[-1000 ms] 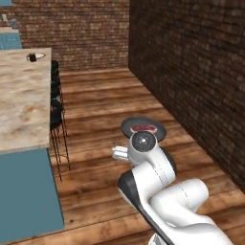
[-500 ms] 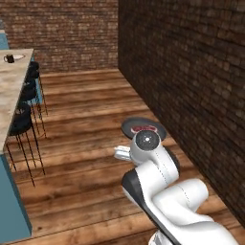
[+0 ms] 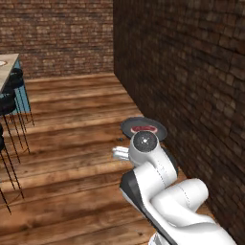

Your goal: Pick up the pan with the steak in it and place it on the dining table. Then place the steak on the plate.

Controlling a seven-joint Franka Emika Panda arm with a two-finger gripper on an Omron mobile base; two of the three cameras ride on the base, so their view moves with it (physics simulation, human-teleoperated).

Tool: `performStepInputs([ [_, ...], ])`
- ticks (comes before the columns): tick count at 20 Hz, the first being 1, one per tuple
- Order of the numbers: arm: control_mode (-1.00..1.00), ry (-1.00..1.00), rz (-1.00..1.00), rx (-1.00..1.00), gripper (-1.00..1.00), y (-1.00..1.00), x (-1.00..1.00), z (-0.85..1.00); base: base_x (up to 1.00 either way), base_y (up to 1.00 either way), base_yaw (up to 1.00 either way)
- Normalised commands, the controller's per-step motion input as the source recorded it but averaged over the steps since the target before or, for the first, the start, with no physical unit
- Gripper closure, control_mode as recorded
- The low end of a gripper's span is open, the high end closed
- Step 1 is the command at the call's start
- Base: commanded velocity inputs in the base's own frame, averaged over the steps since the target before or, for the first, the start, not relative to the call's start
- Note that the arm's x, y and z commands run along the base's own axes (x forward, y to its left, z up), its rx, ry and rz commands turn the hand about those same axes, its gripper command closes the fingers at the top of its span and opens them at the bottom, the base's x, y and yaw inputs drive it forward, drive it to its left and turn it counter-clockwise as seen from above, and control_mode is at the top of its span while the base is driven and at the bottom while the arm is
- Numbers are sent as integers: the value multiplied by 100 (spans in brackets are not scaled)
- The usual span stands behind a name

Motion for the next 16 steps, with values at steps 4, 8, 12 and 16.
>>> performStepInputs([
  [4, 100, 0, 0, 0, 100, 0, 0, 0, 100, -38, 0],
  [8, 100, 0, 0, 0, 100, 0, 0, 0, 100, -21, 1],
  [12, 100, 0, 0, 0, 100, 0, 0, 0, 100, 0, 3],
  [16, 100, 0, 0, 0, 100, 0, 0, 0, 100, 0, 3],
])
